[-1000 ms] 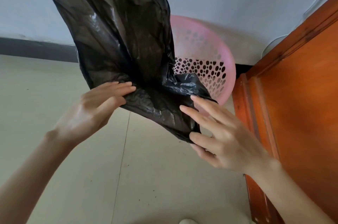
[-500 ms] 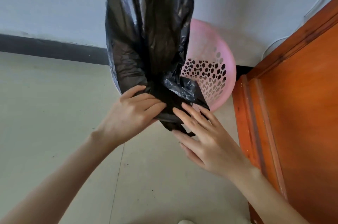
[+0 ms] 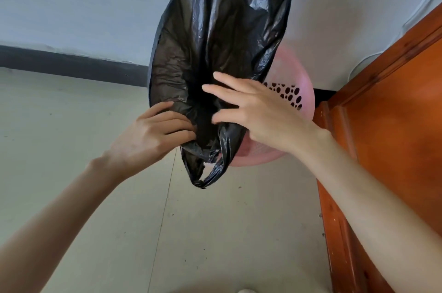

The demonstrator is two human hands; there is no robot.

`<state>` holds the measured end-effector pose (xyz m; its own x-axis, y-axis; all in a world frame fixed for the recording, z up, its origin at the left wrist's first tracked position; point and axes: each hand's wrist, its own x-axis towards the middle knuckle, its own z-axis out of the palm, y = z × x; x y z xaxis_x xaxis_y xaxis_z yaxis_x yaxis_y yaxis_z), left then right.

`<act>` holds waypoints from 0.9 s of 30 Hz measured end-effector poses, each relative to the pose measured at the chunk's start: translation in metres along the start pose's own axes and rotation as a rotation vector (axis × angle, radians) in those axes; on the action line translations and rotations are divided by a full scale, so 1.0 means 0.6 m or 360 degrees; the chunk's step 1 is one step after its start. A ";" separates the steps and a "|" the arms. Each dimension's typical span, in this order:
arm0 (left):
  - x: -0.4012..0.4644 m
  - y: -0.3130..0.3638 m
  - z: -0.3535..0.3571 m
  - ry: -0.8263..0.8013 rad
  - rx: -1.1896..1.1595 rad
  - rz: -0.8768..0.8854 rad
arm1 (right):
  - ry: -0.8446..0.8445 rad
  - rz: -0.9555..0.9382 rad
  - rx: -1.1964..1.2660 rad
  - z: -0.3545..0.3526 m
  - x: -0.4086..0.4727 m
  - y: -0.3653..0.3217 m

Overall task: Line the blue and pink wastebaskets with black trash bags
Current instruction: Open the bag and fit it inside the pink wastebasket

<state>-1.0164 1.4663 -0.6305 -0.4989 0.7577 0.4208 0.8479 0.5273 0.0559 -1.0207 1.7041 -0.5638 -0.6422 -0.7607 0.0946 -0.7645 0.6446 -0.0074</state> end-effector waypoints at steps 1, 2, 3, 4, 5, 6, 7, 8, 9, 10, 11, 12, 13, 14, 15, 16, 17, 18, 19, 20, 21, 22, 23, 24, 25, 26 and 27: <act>-0.003 -0.003 -0.003 -0.0016 0.0005 -0.0019 | -0.0029 -0.0029 0.0024 0.001 0.005 0.002; -0.007 -0.007 -0.005 -0.0035 0.0012 -0.0045 | -0.0043 -0.0034 0.0051 -0.001 0.005 0.003; -0.011 -0.011 -0.008 -0.0059 0.0022 -0.0076 | -0.0046 -0.0023 0.0081 -0.005 0.001 0.005; -0.014 -0.014 -0.010 -0.0086 0.0035 -0.0113 | -0.0036 -0.0005 0.0112 -0.009 -0.007 0.007; -0.016 -0.018 -0.013 -0.0120 0.0047 -0.0155 | -0.0012 0.0014 0.0140 -0.014 -0.018 0.007; -0.018 -0.021 -0.016 -0.0160 0.0057 -0.0196 | 0.0020 0.0033 0.0163 -0.019 -0.029 0.007; -0.020 -0.024 -0.017 -0.0203 0.0068 -0.0235 | 0.0051 0.0049 0.0198 -0.023 -0.040 0.005; -0.020 -0.027 -0.018 -0.0240 0.0076 -0.0259 | 0.0073 0.0058 0.0256 -0.028 -0.051 0.002; -0.021 -0.029 -0.018 -0.0262 0.0087 -0.0265 | 0.0084 0.0058 0.0343 -0.032 -0.062 -0.003; -0.021 -0.030 -0.016 -0.0271 0.0097 -0.0257 | 0.0098 0.0050 0.0443 -0.037 -0.072 -0.011; -0.020 -0.032 -0.016 -0.0277 0.0107 -0.0246 | 0.0117 0.0029 0.0552 -0.040 -0.081 -0.021; -0.019 -0.033 -0.015 -0.0278 0.0115 -0.0233 | 0.0137 0.0003 0.0638 -0.041 -0.087 -0.030; -0.018 -0.035 -0.015 -0.0282 0.0122 -0.0221 | 0.0160 -0.0032 0.0675 -0.039 -0.094 -0.038; -0.017 -0.038 -0.015 -0.0282 0.0123 -0.0208 | 0.0181 -0.0083 0.0633 -0.035 -0.101 -0.043; -0.018 -0.041 -0.016 -0.0282 0.0123 -0.0198 | 0.0202 -0.0125 0.0531 -0.028 -0.107 -0.046; -0.019 -0.044 -0.017 -0.0272 0.0112 -0.0191 | 0.0223 -0.0150 0.0398 -0.020 -0.114 -0.047; -0.022 -0.048 -0.019 -0.0257 0.0090 -0.0195 | 0.0241 -0.0161 0.0269 -0.009 -0.121 -0.046; -0.027 -0.053 -0.021 -0.0230 0.0064 -0.0203 | 0.0262 -0.0149 0.0161 0.000 -0.127 -0.044; -0.032 -0.059 -0.024 -0.0206 0.0047 -0.0217 | 0.0267 -0.0127 0.0079 0.010 -0.134 -0.042; -0.037 -0.065 -0.026 -0.0184 0.0042 -0.0237 | 0.0256 -0.0102 0.0017 0.019 -0.140 -0.041; -0.043 -0.073 -0.028 -0.0172 0.0046 -0.0262 | 0.0254 -0.0084 -0.0040 0.028 -0.145 -0.041; -0.050 -0.081 -0.029 -0.0160 0.0060 -0.0285 | 0.0258 -0.0076 -0.0091 0.035 -0.147 -0.043; -0.055 -0.087 -0.031 -0.0145 0.0083 -0.0306 | 0.0274 -0.0066 -0.0135 0.043 -0.147 -0.046; -0.058 -0.091 -0.035 -0.0120 0.0106 -0.0331 | 0.0288 -0.0048 -0.0163 0.049 -0.144 -0.051; -0.058 -0.089 -0.041 -0.0076 0.0115 -0.0366 | 0.0304 -0.0036 -0.0173 0.056 -0.138 -0.057; -0.056 -0.083 -0.046 -0.0010 0.0096 -0.0400 | 0.0326 -0.0037 -0.0171 0.063 -0.132 -0.063; -0.050 -0.071 -0.051 0.0074 0.0037 -0.0428 | 0.0363 -0.0045 -0.0162 0.070 -0.126 -0.069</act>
<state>-1.0321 1.4092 -0.6181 -0.6961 0.5713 0.4348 0.6816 0.7161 0.1503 -0.9433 1.7316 -0.6127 -0.5825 -0.7490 0.3157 -0.7652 0.6363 0.0980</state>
